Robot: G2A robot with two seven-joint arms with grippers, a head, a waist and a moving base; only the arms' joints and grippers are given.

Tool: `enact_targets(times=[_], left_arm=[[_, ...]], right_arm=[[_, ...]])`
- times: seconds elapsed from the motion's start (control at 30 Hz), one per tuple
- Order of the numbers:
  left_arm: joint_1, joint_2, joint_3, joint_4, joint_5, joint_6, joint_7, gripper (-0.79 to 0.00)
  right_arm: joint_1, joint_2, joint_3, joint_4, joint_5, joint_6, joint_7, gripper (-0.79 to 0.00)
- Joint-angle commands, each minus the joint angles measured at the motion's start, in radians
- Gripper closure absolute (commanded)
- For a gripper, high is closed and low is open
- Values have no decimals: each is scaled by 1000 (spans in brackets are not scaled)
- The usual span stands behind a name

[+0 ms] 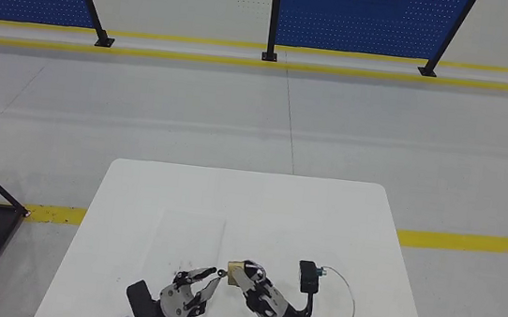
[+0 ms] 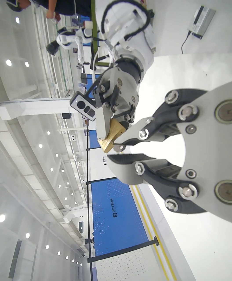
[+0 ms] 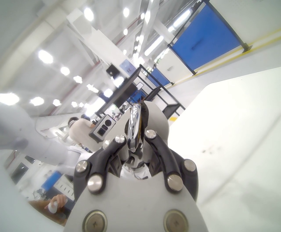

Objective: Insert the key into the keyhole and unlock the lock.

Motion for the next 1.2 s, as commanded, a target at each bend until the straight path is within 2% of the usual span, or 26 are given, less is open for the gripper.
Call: enact_targets(times=[0.0, 0.17, 0.33, 0.43, 0.7, 0.93, 1.07, 1.1, 1.13, 1.17], left_arm=[[6, 2, -4, -5, -23, -40, 2, -785], [43, 14, -36, -22, -120, -202, -2, -785], [110, 41, -117, -29, -223, -415, 14, -785], [153, 59, -170, -56, -315, -506, -40, -785], [257, 90, -343, -98, -555, -644, -177, -785], [318, 79, -480, -71, -698, -752, -286, -785], [326, 71, -496, -68, -695, -752, -286, -785], [326, 71, -496, -68, -695, -752, -286, -785], [326, 71, -496, -68, -695, -752, -286, -785], [326, 71, -496, -68, -695, -752, -286, -785]], right_arm=[[2, 0, 2, 3, 0, 3, -8, 0], [10, 1, 12, 24, 21, 18, -13, 0], [45, -4, -1, 61, 51, 69, 27, 0], [81, -11, -32, 93, 65, 119, 74, 0], [222, -59, -188, 236, 78, 288, 191, 0], [347, -123, -335, 374, 96, 402, 272, 0], [406, -162, -393, 456, 103, 467, 263, 0], [417, -170, -405, 475, 103, 481, 264, -15], [427, -178, -415, 491, 105, 488, 263, -185], [436, -185, -423, 504, 105, 489, 260, -252]])
